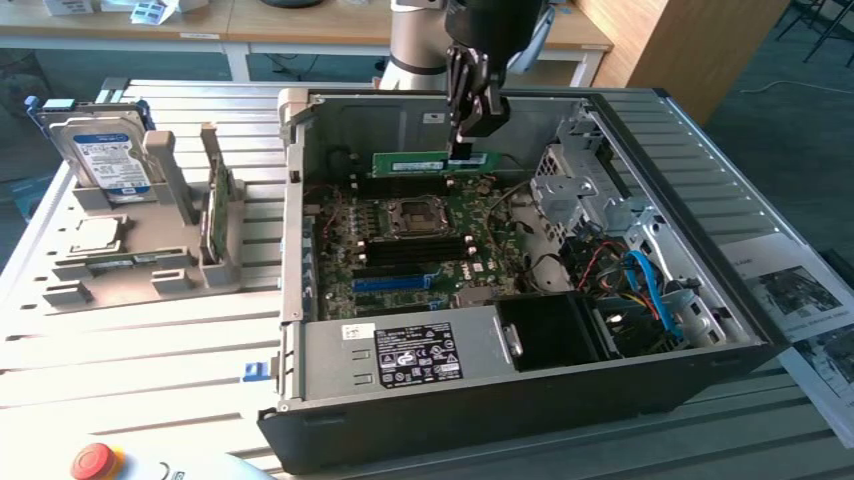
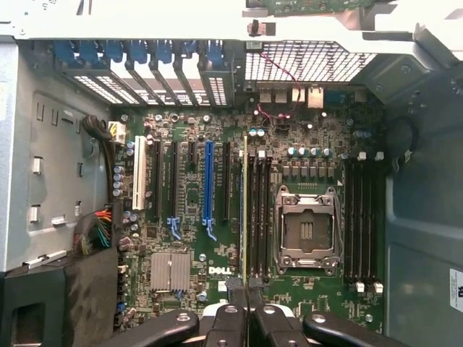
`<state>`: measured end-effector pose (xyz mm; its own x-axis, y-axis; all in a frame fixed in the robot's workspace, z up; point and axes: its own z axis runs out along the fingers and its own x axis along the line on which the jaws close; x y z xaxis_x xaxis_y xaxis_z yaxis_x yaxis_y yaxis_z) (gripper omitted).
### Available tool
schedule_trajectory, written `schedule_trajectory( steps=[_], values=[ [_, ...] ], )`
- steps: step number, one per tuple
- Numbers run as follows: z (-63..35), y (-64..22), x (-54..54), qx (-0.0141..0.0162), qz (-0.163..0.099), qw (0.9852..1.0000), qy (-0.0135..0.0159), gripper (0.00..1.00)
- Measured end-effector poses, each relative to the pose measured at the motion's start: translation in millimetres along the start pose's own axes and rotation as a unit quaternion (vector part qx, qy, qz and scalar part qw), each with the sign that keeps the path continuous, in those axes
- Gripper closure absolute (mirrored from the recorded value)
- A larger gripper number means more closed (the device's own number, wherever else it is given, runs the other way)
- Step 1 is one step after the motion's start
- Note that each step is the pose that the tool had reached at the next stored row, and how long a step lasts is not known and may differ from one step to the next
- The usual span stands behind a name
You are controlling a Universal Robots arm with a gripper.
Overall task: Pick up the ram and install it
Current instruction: 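Pick up the ram and move it above insertion slot, then insert the ram into the slot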
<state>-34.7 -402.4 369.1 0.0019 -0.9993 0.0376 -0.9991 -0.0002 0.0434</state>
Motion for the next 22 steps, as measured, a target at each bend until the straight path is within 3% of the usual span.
schedule_trajectory(
  steps=[13, 22],
  values=[
    [0.1, 0.0, -0.1, 0.0, 0.0, 1.0, 0.0, 0.88],
    [9.4, -0.4, -0.4, 0.0, 0.0, 1.0, 0.0, 0.88]
  ],
)
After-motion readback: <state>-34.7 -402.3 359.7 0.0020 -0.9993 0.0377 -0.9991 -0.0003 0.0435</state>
